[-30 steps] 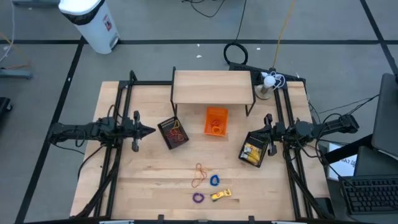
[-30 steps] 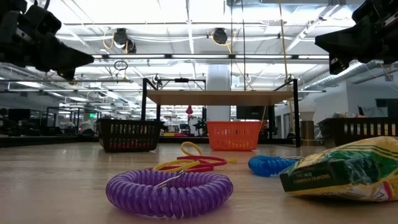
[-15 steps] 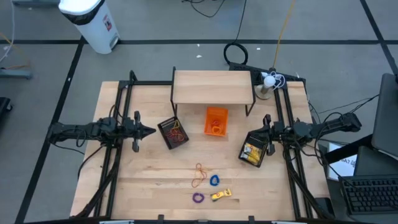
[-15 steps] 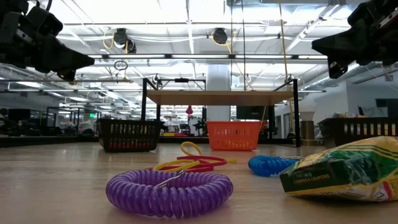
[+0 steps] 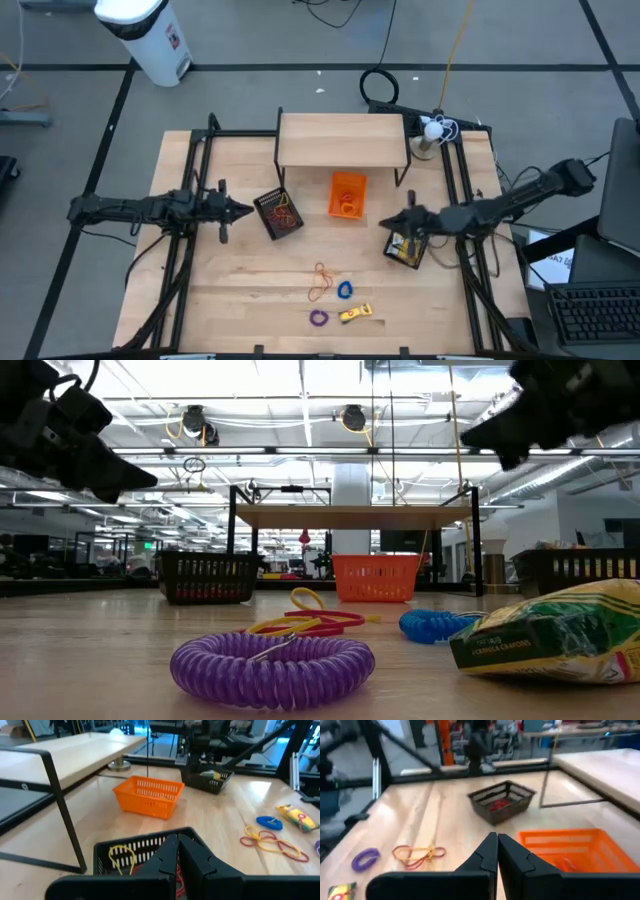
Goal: Pick & Place Office Desk Supplies
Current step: Put the blue spring keychain into the orange bin
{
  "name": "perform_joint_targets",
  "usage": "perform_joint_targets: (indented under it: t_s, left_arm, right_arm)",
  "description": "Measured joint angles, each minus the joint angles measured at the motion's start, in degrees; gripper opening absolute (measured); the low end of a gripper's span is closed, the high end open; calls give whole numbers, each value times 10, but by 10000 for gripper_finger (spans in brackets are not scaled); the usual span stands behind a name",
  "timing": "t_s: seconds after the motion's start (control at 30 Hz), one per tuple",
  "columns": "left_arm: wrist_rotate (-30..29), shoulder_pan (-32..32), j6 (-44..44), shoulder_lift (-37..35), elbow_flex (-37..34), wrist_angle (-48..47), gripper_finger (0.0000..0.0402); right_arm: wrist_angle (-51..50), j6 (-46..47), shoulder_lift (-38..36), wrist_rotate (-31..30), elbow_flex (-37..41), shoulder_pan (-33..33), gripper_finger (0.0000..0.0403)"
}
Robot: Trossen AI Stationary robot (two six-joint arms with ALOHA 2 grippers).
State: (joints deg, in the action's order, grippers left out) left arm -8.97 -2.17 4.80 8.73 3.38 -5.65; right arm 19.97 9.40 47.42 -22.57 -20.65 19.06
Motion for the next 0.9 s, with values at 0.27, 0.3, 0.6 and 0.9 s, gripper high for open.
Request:
perform_joint_targets:
  t_s: [0.27, 0.3, 0.6, 0.9]
  left_arm:
    - [0, 0, 10, 7, 0, 0, 19]
    - [0, 0, 14, 6, 0, 0, 19]
    - [0, 0, 17, 6, -2, 14, 19]
    - [0, 0, 17, 6, -2, 20, 19]
  right_arm:
    - [-150, 16, 250, 0, -238, 54, 0]
    - [-172, 22, 274, -1, -266, 58, 0]
    - [-335, 71, 437, 30, -427, 66, 0]
    - [-334, 66, 560, 123, -475, 71, 58]
